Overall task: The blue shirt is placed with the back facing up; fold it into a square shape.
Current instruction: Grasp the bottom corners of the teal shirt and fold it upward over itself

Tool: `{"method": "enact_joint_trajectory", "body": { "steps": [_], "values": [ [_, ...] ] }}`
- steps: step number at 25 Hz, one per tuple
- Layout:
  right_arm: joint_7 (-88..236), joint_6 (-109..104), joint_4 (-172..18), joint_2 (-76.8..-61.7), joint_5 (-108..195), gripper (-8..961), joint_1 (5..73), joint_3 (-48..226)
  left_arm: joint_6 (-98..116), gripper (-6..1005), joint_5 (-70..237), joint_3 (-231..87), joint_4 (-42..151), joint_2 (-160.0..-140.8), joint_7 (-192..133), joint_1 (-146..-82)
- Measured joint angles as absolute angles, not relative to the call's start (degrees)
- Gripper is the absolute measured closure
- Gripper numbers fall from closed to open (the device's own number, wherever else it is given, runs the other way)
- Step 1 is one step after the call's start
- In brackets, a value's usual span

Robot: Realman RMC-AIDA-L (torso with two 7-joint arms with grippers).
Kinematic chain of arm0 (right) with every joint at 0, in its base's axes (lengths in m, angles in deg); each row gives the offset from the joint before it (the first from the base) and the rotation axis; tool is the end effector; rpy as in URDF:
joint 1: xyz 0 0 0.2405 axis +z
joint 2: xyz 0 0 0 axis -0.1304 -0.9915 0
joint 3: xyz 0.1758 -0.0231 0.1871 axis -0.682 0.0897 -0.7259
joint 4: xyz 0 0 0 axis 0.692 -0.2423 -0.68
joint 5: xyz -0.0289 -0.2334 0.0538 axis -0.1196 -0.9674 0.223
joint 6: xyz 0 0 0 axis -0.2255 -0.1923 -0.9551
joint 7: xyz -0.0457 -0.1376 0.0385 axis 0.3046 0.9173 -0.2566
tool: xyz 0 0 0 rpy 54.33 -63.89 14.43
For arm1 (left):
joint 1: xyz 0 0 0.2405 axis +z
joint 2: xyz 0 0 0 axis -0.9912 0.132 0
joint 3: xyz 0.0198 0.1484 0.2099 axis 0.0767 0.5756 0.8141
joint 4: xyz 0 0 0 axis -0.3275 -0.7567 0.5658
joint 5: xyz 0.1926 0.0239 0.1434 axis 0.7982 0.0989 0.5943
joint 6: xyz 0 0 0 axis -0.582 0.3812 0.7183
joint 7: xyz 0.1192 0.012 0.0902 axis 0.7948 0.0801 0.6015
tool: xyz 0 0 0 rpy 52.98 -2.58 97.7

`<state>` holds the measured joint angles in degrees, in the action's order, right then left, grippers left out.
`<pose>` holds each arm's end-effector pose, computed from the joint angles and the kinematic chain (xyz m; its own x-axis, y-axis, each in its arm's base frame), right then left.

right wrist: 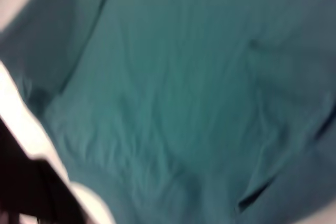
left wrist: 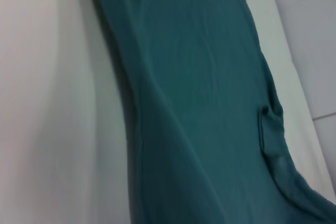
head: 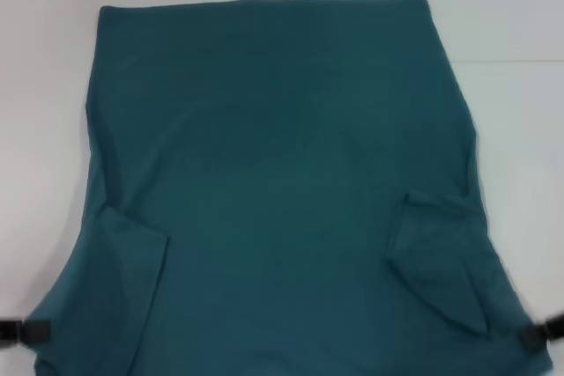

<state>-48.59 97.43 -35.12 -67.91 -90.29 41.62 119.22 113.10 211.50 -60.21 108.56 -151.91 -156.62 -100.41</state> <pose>0.3159 0.3260 0.0613 0.4078 -0.9090 0.0859 -0.9126 -0.4089 0.0057 -0.3747 0.2410 0.0968 0.0756 0.9318 0.3550 0.9843 -0.1267 0.1229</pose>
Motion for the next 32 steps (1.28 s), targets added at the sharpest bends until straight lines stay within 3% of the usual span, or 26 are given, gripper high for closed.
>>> {"method": "enact_joint_trajectory", "body": {
  "steps": [7,20,27,32],
  "values": [
    [-52.82,87.05,-37.28,-67.18,-85.19,864,44.22,112.39,102.00,996,211.56,-57.05,101.89,-149.84,-164.08,-109.38],
    [-58.21,67.04,-38.07,-69.09,-77.60,846,48.18,112.80,77.21,996,211.60,-43.39,94.56,-148.42,-177.02,-123.45],
    [-57.28,47.33,-39.83,-71.71,-77.92,837,49.41,121.05,61.94,996,211.59,-37.38,93.24,-149.91,-177.49,-124.81],
    [-57.94,37.58,-40.79,-72.75,-78.04,830,50.62,129.41,52.19,996,212.18,-33.83,91.42,-150.83,-177.17,-124.48]
  ]
}}
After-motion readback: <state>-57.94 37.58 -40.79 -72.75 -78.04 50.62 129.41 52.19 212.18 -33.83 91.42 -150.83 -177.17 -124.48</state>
